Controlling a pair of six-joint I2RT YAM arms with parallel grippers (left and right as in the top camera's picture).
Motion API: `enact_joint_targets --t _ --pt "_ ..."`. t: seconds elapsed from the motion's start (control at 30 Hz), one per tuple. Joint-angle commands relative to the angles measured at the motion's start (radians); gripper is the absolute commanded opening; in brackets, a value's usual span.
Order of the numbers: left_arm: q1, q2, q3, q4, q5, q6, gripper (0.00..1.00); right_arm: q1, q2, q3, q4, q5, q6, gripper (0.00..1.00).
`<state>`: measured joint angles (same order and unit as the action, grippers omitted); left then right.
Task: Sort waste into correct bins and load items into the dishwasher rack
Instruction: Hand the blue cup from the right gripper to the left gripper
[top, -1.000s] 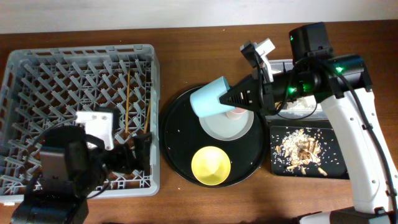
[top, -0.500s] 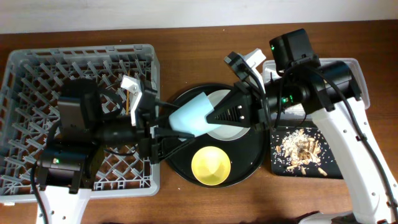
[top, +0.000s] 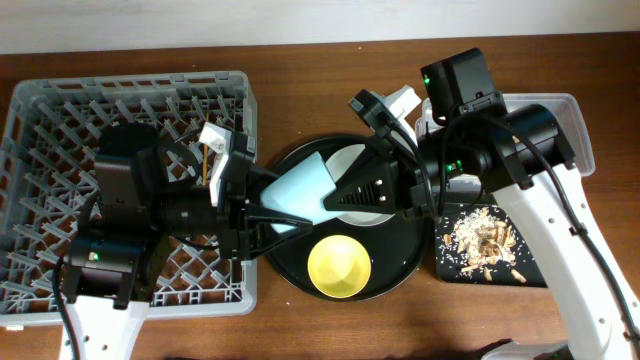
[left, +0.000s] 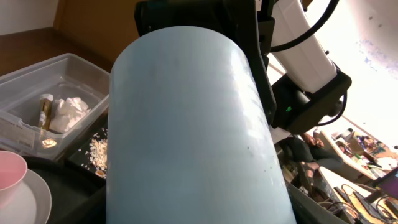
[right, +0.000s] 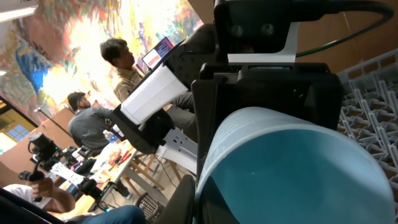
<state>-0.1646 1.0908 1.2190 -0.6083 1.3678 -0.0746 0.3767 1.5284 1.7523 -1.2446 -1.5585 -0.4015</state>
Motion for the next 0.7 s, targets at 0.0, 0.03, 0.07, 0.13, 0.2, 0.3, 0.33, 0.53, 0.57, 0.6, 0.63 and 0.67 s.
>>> enact_joint_targets --t 0.0,0.03,0.07,0.13,0.2,0.3,0.33,0.53,0.57,0.6,0.63,0.67 --pt "-0.017 -0.008 0.006 0.018 0.033 0.016 0.41 0.003 -0.001 0.005 0.004 0.052 -0.013 0.14" --pt "-0.014 -0.008 0.007 0.018 0.011 0.016 0.38 0.000 -0.001 0.005 0.005 0.051 -0.013 0.21" --pt "-0.010 -0.008 0.007 0.017 0.000 0.016 0.37 -0.008 -0.002 0.005 0.011 0.050 -0.010 0.24" --pt "0.014 -0.008 0.006 0.013 -0.005 0.016 0.34 -0.046 -0.006 0.014 0.046 0.043 -0.010 0.31" --pt "0.030 -0.008 0.006 -0.029 -0.065 0.016 0.33 -0.091 -0.023 0.042 0.068 0.053 -0.004 0.39" --pt "0.030 -0.008 0.006 -0.067 -0.119 0.017 0.25 -0.094 -0.040 0.085 0.085 0.458 0.225 0.29" --pt "0.030 -0.008 0.006 -0.076 -0.119 0.017 0.25 -0.076 -0.041 0.085 0.082 0.563 0.262 0.24" --pt "0.030 -0.008 0.006 -0.134 -0.119 0.024 0.22 0.078 -0.041 0.085 0.140 0.805 0.377 0.04" --pt "0.030 -0.008 0.006 -0.126 -0.120 0.024 0.21 0.110 -0.041 0.085 0.097 0.849 0.377 0.04" --pt "0.030 -0.008 0.006 -0.103 -0.120 0.024 0.21 0.132 -0.041 0.085 0.048 0.890 0.377 0.04" --pt "0.030 -0.008 0.007 -0.099 -0.120 0.024 0.21 0.137 -0.041 0.085 0.025 0.899 0.377 0.04" --pt "0.030 -0.008 0.007 -0.095 -0.120 0.024 0.20 0.141 -0.041 0.085 0.005 0.898 0.377 0.04"
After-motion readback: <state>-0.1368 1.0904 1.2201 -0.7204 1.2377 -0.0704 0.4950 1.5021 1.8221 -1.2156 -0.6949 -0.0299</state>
